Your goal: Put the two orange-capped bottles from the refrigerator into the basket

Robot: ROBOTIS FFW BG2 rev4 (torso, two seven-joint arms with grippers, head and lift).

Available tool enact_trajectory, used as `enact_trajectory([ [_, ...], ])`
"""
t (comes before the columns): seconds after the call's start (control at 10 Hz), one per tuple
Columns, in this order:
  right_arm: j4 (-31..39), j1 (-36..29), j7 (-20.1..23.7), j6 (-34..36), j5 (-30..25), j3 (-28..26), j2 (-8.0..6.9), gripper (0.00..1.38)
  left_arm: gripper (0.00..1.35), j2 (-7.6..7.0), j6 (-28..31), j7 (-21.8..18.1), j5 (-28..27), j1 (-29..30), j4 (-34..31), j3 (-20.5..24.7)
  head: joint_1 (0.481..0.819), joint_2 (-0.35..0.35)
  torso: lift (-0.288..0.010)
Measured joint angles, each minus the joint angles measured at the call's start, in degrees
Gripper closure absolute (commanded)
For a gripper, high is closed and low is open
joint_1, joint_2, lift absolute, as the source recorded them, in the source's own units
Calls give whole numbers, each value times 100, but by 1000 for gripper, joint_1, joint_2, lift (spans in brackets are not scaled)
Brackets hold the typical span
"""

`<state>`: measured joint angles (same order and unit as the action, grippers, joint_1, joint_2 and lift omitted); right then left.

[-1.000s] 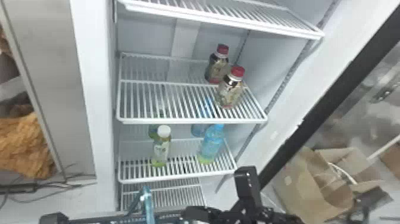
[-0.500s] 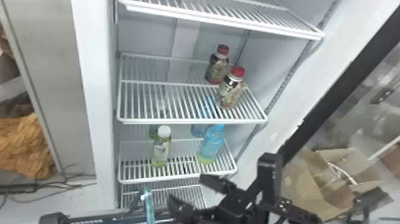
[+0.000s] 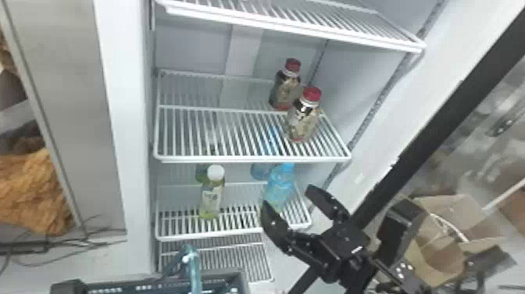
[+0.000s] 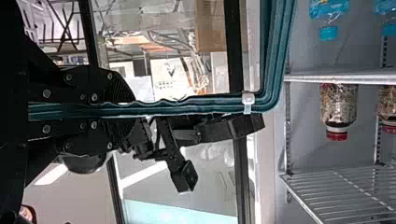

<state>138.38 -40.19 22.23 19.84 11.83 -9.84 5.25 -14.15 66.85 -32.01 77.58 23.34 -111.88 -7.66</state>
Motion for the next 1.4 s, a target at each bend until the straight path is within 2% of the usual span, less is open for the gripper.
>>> enact_trajectory([
  [0.3,-700,-54,-319,-1401,-94,-145,-175,104,1210,8,-43,-7,1,19,0,0,695,-350,-40],
  [0.7,-1399,-64,-440,-2855,-86,-150,-271,104,1210,17,-48,-7,21,31,1,0,695,-350,-40],
  [1.0,-1586,-114,-439,-3273,39,-174,-312,104,1210,17,-48,-6,34,11,1,-14,695,-350,-40],
  [1.4,-1618,-129,-441,-3376,64,-152,-314,105,1210,9,-48,2,23,-11,1,-23,695,-350,-40],
])
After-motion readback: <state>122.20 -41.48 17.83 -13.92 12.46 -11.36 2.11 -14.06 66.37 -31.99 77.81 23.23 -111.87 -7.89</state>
